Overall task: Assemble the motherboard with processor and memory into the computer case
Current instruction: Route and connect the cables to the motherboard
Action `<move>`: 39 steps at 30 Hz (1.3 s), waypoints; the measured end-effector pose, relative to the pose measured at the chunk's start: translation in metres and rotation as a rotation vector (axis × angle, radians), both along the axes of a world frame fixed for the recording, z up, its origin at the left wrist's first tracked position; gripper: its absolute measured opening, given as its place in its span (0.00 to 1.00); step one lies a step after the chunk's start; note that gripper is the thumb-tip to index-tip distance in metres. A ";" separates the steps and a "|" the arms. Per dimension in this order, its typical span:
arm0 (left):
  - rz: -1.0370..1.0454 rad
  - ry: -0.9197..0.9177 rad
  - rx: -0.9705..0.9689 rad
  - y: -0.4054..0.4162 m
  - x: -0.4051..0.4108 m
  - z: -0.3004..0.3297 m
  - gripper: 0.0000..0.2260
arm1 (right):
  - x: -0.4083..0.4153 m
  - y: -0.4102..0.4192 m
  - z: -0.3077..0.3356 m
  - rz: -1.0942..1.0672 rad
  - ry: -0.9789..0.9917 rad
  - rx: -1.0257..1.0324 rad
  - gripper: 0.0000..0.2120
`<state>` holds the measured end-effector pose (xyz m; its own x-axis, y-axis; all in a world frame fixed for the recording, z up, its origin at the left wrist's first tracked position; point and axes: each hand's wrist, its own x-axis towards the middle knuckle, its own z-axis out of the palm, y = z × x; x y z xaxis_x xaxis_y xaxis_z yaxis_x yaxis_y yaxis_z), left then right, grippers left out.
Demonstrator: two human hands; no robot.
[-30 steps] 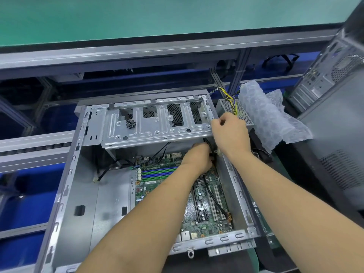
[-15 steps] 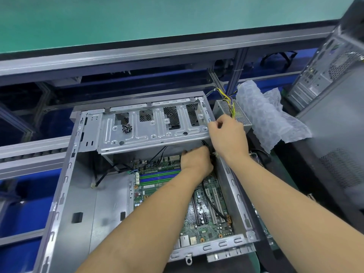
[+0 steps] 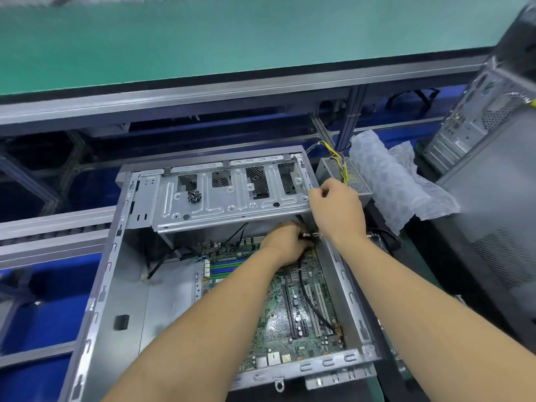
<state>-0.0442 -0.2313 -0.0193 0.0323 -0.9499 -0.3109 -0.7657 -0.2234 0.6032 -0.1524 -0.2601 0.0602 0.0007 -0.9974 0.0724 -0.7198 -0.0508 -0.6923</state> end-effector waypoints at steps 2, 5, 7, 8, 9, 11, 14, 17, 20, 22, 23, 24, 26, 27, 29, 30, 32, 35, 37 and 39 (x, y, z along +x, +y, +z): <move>0.018 0.007 -0.028 0.004 0.006 0.000 0.11 | -0.001 0.000 0.000 0.001 0.007 -0.002 0.10; 0.146 0.049 -0.046 0.008 0.013 0.000 0.12 | -0.001 0.000 0.000 0.002 0.012 0.000 0.11; 0.187 0.057 -0.042 0.010 0.016 0.002 0.12 | -0.001 0.000 0.001 0.002 0.011 0.002 0.11; 0.184 0.064 -0.041 0.010 0.017 0.003 0.12 | 0.000 0.000 0.001 0.004 0.007 0.002 0.11; 0.172 0.077 -0.041 0.011 0.018 0.004 0.12 | 0.000 0.000 0.001 0.007 0.004 0.002 0.11; 0.140 0.106 -0.049 0.014 0.018 0.003 0.12 | 0.000 0.001 0.001 0.013 0.004 0.003 0.11; 0.124 0.124 -0.064 0.018 0.015 0.000 0.10 | -0.001 0.001 0.001 0.016 0.007 0.001 0.11; 0.087 0.031 -0.105 0.019 0.008 -0.001 0.10 | 0.000 0.001 0.001 0.015 0.007 -0.004 0.11; 0.057 -0.053 -0.164 0.017 -0.001 -0.001 0.08 | 0.000 0.000 0.001 0.016 0.002 -0.002 0.11; 0.071 -0.090 -0.172 0.015 -0.008 -0.002 0.08 | 0.000 0.000 0.001 0.017 0.005 -0.001 0.11; 0.081 -0.109 -0.164 0.014 -0.011 -0.003 0.09 | 0.000 0.000 0.001 0.017 0.006 -0.002 0.11; 0.087 -0.122 -0.156 0.013 -0.012 -0.003 0.09 | 0.000 0.000 0.001 0.016 0.006 -0.003 0.11; 0.084 -0.136 -0.145 0.011 -0.014 -0.005 0.11 | 0.001 0.000 0.001 0.014 0.006 -0.003 0.11; 0.079 -0.144 -0.143 0.011 -0.015 -0.005 0.11 | 0.001 0.000 0.001 0.013 0.006 -0.004 0.11; 0.068 -0.164 -0.144 0.010 -0.016 -0.004 0.10 | 0.001 -0.001 0.002 0.011 0.002 -0.005 0.11; 0.064 -0.174 -0.147 0.010 -0.017 -0.004 0.10 | 0.001 -0.001 0.002 0.010 0.000 -0.005 0.11; 0.048 -0.191 -0.159 0.011 -0.017 -0.002 0.10 | 0.001 -0.001 0.001 0.010 0.002 -0.006 0.11; -0.007 -0.224 -0.202 0.014 -0.016 -0.002 0.11 | 0.001 0.000 0.002 0.010 0.005 -0.005 0.11; -0.025 -0.245 -0.232 0.015 -0.016 -0.003 0.11 | 0.001 0.000 0.003 0.010 0.004 -0.005 0.11; -0.029 -0.282 -0.266 0.016 -0.017 -0.004 0.11 | 0.002 0.000 0.003 0.012 0.006 -0.008 0.11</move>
